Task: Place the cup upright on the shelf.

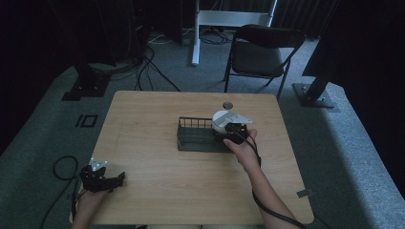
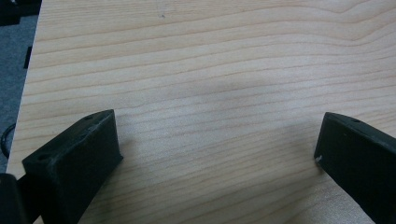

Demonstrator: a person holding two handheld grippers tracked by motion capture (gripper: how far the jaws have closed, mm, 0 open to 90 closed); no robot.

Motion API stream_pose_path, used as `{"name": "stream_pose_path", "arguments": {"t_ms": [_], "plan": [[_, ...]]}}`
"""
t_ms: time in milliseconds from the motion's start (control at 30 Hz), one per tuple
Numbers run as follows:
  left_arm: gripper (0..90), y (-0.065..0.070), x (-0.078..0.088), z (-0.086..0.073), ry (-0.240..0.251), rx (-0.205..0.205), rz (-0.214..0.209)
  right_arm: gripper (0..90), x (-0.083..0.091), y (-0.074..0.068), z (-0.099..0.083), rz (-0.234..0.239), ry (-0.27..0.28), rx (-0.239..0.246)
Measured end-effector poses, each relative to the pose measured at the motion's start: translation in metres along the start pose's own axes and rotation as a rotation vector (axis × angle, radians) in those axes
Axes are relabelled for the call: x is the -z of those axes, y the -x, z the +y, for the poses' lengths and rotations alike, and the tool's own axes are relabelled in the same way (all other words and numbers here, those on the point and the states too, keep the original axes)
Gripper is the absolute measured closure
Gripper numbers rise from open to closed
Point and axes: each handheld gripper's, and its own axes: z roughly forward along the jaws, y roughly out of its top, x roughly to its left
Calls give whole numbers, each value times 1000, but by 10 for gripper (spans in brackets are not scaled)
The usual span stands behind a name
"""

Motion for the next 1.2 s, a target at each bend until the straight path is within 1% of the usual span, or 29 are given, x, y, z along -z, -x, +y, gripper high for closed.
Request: {"name": "stream_pose_path", "arguments": {"t_ms": [67, 133, 233, 433, 600, 667, 733, 800, 867, 1200], "plan": [[3, 0, 0, 0, 0, 0, 0, 182, 0, 0, -1, -3, 3, 5], [3, 0, 0, 0, 0, 0, 0, 181, 0, 0, -2, -7, 9, -1], [2, 0, 0, 0, 0, 0, 0, 179, -1, 0, -2, -4, 18, 6], [3, 0, 0, 0, 0, 0, 0, 173, 1, 3, -5, 22, 40, 16], [3, 0, 0, 0, 0, 0, 0, 158, 5, 4, -6, 32, 65, -10], [3, 0, 0, 0, 0, 0, 0, 157, 7, 4, -7, 35, 68, -9], [3, 0, 0, 0, 0, 0, 0, 157, 8, 4, -8, 39, 76, -25], [2, 0, 0, 0, 0, 0, 0, 157, 10, 5, -9, 39, 80, -24], [3, 0, 0, 0, 0, 0, 0, 157, 11, 5, -10, 49, 86, -34], [2, 0, 0, 0, 0, 1, 0, 157, 22, 6, -13, 49, 99, -30]]}}
